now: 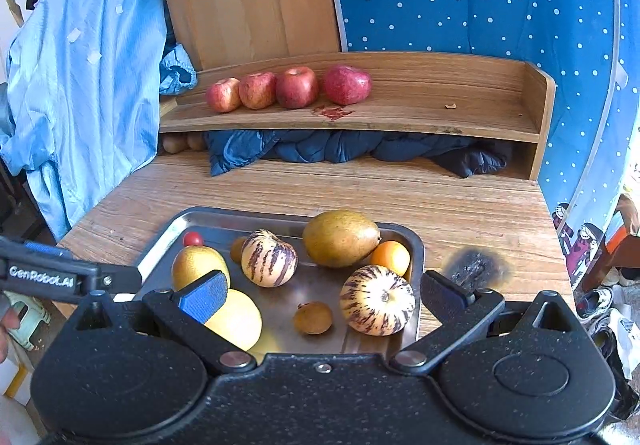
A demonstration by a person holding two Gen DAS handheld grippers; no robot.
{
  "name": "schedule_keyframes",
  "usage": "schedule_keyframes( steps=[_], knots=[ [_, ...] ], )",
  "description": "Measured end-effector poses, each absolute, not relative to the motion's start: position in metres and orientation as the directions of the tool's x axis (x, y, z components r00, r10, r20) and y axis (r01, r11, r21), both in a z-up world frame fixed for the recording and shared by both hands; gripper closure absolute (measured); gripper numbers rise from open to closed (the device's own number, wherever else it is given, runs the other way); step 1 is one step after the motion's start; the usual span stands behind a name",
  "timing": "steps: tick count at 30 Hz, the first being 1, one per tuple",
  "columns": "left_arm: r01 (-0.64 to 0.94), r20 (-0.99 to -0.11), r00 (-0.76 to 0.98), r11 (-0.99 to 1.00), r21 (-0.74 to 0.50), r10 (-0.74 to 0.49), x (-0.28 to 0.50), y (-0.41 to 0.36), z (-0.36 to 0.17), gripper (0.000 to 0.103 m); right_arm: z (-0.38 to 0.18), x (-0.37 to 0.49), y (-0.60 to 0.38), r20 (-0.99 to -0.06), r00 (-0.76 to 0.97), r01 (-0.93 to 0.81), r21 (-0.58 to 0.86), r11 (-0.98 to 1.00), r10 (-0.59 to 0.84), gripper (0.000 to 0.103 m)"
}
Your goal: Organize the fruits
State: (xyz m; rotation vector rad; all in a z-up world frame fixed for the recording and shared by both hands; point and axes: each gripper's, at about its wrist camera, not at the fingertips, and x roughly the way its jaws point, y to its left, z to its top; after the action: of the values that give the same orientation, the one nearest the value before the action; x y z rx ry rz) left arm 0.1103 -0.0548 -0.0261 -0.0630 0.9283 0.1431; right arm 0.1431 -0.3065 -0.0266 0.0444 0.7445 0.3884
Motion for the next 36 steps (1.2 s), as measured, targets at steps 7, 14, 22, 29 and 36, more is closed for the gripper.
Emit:
schedule_keyframes(
  steps=[7,14,22,29,36],
  knots=[
    [-0.143,-0.777,0.625,0.99,-0.013,0.08,0.09,-0.038,-0.027,0.001,-0.02,0.124,-0.298,-0.644,0.694,-0.302,0.145,0.942,0.322,0.001],
    [-0.08,-0.714,0.699,0.997,-0.019,0.043,0.063,-0.027,-0.017,0.001,0.001,0.084,-0.285,-0.614,0.751,-0.22,0.114,0.969,0.243,0.001],
    [-0.028,-0.659,0.752,0.999,-0.047,-0.009,0.018,-0.02,-0.02,0.001,0.009,0.022,-0.263,-0.576,0.8,-0.168,0.056,0.984,0.169,0.001],
    [-0.011,-0.652,0.758,0.999,-0.048,-0.023,0.007,-0.012,-0.021,0.001,0.015,0.022,-0.252,-0.566,0.801,-0.197,0.059,0.979,0.195,0.001],
    [-0.053,-0.681,0.732,0.995,-0.081,-0.016,0.006,-0.005,-0.027,0.001,0.016,0.027,-0.255,-0.605,0.769,-0.221,0.052,0.974,0.207,0.001]
  ],
)
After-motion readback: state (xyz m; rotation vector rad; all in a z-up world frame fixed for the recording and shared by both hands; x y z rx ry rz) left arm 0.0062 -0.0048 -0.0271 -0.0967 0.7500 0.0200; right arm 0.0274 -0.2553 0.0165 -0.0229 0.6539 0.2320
